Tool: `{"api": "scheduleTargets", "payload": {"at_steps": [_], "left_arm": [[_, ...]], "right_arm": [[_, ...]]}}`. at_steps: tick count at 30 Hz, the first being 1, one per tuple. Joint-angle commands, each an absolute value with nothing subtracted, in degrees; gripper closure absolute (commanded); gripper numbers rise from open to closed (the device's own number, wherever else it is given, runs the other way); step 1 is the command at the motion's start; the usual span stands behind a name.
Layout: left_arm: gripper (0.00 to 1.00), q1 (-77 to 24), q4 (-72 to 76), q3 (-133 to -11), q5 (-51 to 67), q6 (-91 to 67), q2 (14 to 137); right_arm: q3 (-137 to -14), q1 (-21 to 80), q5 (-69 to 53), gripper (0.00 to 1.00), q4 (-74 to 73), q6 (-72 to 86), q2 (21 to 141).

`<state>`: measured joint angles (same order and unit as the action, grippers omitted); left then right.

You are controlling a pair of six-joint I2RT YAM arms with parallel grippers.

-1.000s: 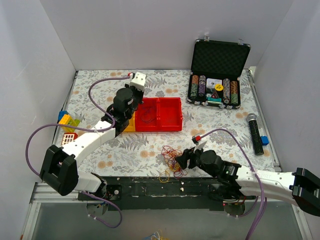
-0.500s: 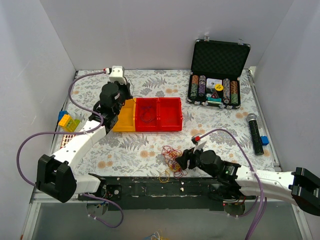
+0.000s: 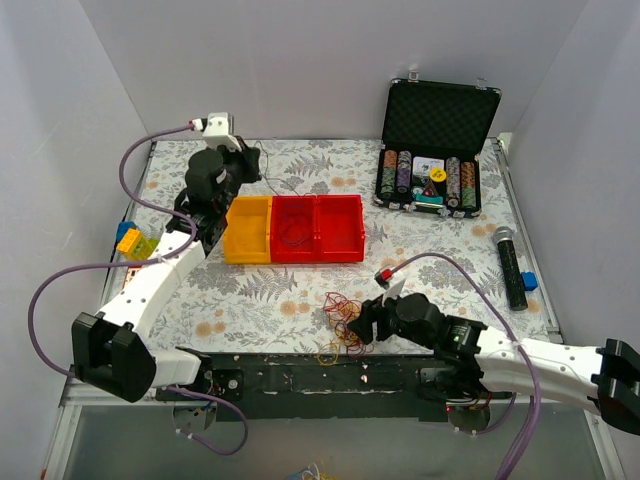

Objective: Untangle the cables

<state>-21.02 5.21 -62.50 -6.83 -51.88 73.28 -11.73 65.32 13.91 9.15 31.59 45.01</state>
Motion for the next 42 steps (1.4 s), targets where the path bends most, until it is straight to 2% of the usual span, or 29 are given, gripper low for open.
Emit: {"api": "scheduleTargets", "payload": {"at_steps": [1,8,23,36,42], "left_arm": [[1.0,-19.5,7.5,-68.3,-3.8,-52.4,73.3],[1.0,-19.5,8.0,-63.7,-1.8,-51.8,71.5],[1.0,-19.7,8.0,-61.2,7.1,-52.4,71.5],[1.0,-20.4,7.8,-64.1,6.9,-51.4,71.7],[1.0,-20.9,8.5,-71.4,7.4,-52.1,74.2]], "right_arm": [[-18.7,65.6,9.2,0.29,0.1,33.0,41.4],[-22.8,65.6,8.9,0.28,-7.6,34.0,40.8],[-17.5,65.6,17.3,0.29,-3.6,36.3,37.5],[-13.4,65.6,18.0,0.32,-2.6,39.5,34.2],[-12.6,65.6,17.9,0.34,-3.1,39.9,33.3]]}}
